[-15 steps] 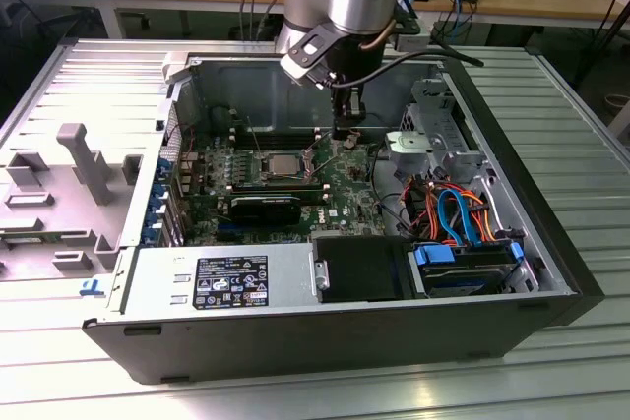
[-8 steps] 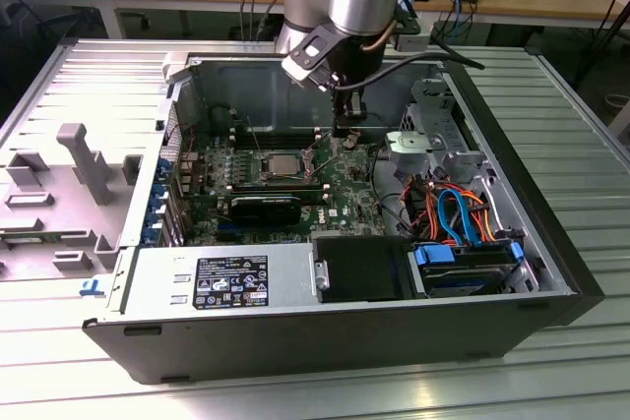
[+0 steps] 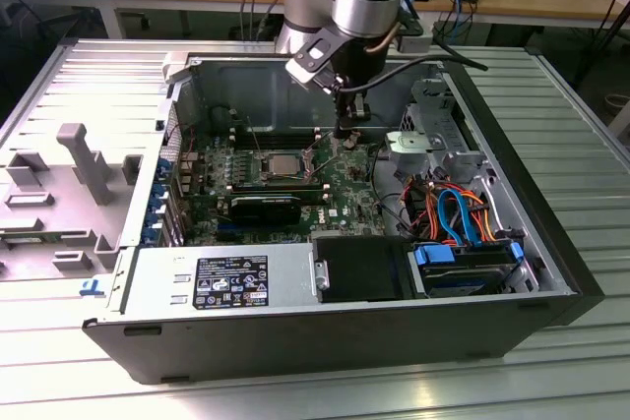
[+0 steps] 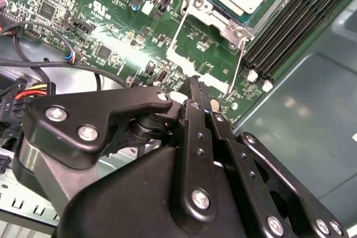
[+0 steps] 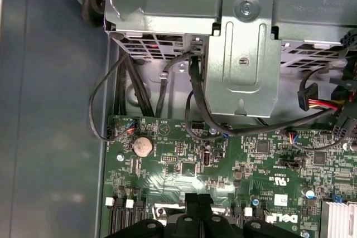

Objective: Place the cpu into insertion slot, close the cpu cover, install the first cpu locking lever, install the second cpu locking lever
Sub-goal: 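Close the cpu cover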

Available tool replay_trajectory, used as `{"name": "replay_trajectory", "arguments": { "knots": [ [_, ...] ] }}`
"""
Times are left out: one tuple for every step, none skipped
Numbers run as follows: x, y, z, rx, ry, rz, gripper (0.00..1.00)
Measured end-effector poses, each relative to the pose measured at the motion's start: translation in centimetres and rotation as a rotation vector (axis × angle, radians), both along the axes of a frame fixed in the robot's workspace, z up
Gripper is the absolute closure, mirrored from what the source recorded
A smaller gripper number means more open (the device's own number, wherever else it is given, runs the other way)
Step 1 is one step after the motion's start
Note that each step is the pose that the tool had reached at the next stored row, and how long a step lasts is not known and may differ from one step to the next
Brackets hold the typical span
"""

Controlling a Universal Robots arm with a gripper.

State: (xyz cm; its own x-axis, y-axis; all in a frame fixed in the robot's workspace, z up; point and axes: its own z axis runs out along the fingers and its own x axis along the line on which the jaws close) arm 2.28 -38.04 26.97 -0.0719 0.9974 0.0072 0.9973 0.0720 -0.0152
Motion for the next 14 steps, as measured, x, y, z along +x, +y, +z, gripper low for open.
{"name": "replay_trajectory", "arguments": {
  "knots": [
    [0.1,0.00,-0.06,0.0000,0.0001,0.001,0.89],
    [0.2,0.00,-0.17,0.0000,0.0002,0.002,0.89],
    [0.3,0.00,-0.23,0.0001,0.0002,0.003,0.89],
    [0.4,0.00,-0.28,0.0001,0.0002,0.003,0.89],
    [0.5,0.01,-0.35,0.0000,0.0003,0.004,0.89],
    [0.6,0.01,-0.40,0.0001,0.0003,0.005,0.89],
    [0.8,0.01,-0.46,0.0000,0.0004,0.006,0.89],
    [1.0,0.01,-0.54,0.0000,0.0005,0.007,0.89],
    [1.1,0.02,-0.59,0.0000,0.0005,0.007,0.89],
    [1.2,0.02,-0.77,-0.0001,0.0006,0.008,0.89],
    [1.2,0.02,-0.91,-0.0001,0.0005,0.009,0.89],
    [1.2,0.02,-1.01,-0.0001,0.0006,0.009,0.89],
    [1.2,0.02,-1.16,0.0000,0.0005,0.010,0.89],
    [1.2,0.02,-1.27,0.0001,0.0005,0.010,0.89]
  ]
}}
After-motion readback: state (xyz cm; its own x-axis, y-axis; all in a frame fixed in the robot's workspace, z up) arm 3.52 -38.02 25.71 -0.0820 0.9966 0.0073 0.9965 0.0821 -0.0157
